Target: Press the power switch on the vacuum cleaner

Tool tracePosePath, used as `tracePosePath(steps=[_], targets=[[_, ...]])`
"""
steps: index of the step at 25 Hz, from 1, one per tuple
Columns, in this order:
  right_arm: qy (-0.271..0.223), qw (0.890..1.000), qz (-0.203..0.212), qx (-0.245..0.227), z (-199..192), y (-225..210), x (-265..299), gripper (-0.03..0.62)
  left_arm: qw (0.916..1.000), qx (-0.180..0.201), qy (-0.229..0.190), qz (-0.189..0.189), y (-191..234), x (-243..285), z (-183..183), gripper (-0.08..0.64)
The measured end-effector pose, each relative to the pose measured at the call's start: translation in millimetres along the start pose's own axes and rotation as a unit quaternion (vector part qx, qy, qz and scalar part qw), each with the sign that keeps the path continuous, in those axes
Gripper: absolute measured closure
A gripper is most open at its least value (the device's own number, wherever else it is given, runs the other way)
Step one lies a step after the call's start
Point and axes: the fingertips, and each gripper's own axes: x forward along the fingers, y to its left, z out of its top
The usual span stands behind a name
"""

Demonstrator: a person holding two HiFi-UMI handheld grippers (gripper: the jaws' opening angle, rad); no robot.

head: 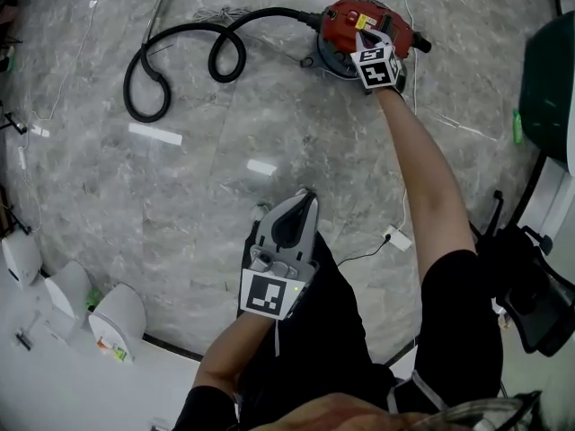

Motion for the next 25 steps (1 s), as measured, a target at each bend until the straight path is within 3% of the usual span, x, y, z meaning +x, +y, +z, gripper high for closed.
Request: tracePosePath(steps=[3,8,13,17,22,25], targets=[[-0.006,1.0,0.012,0.004,-6,1,18,0.572,0.9999,-0.007,-0.006,-0.007,5,7,-18,0.541],[0.008,0.999,-0.017,-0.046,-18,-4,48,0.572,0.9999,-0.011,-0.011,-0.006,19,14,-41,0.541],[0.025,0.998,-0.027,-0.054,-32,-14,80,0.572,0.9995,0.0,-0.029,-0.013,30,24,-65,0.541],[0.036,0.994,-0.033,-0.093,-41,-9,102,0.572,0.9995,-0.016,-0.026,-0.005,43,27,-94,0.541],[0.056,0.991,-0.059,-0.109,-44,-21,117,0.572,0.999,-0.022,-0.037,0.006,53,30,-104,0.541],[0.075,0.991,-0.067,-0.09,-44,-27,119,0.572,0.9987,-0.022,-0.045,0.005,55,26,-107,0.541]])
